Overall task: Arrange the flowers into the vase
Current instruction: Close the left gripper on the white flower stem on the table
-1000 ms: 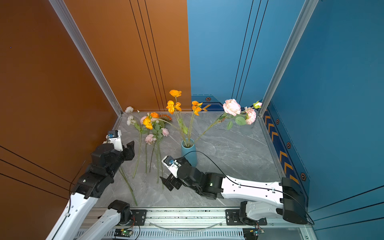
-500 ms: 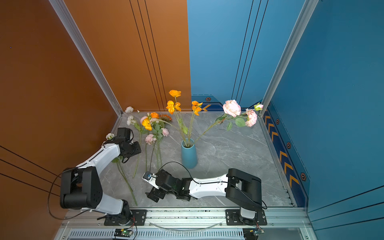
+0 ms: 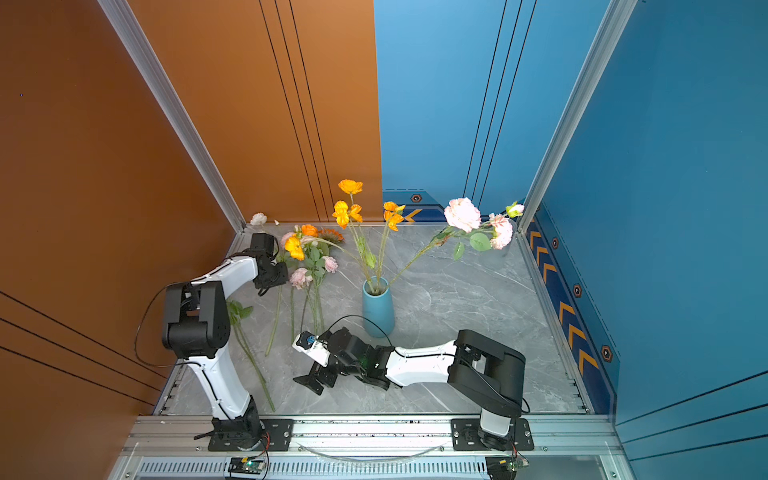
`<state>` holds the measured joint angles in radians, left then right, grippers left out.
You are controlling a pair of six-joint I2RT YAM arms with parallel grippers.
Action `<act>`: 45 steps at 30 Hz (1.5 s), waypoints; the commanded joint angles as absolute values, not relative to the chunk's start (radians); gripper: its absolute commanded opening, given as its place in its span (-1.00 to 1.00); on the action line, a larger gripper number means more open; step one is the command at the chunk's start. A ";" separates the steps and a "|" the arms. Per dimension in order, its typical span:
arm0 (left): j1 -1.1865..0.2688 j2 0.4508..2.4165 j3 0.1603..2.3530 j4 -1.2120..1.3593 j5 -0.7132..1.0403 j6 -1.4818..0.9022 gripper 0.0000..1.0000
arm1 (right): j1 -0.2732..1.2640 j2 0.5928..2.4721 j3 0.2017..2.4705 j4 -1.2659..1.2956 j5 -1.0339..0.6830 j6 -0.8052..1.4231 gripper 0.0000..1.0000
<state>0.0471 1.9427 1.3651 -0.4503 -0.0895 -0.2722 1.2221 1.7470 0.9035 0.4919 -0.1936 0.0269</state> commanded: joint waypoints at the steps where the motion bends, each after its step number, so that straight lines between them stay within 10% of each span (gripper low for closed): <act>1: 0.057 1.973 1.396 -0.500 -0.115 -0.245 -0.43 | 1.224 1.748 0.875 0.537 -0.266 0.039 1.00; 16: 0.083 2.067 1.431 -0.537 -0.096 -0.275 -0.54 | 1.152 1.732 0.801 0.674 -0.334 0.113 1.00; 27: 0.105 2.073 1.430 -0.557 0.018 -0.298 -1.00 | 1.144 1.716 0.794 0.657 -0.329 0.091 1.00; 45: 0.132 1.528 1.163 -0.526 -0.093 -0.393 -1.00 | 1.132 1.681 0.767 0.669 -0.314 0.087 1.00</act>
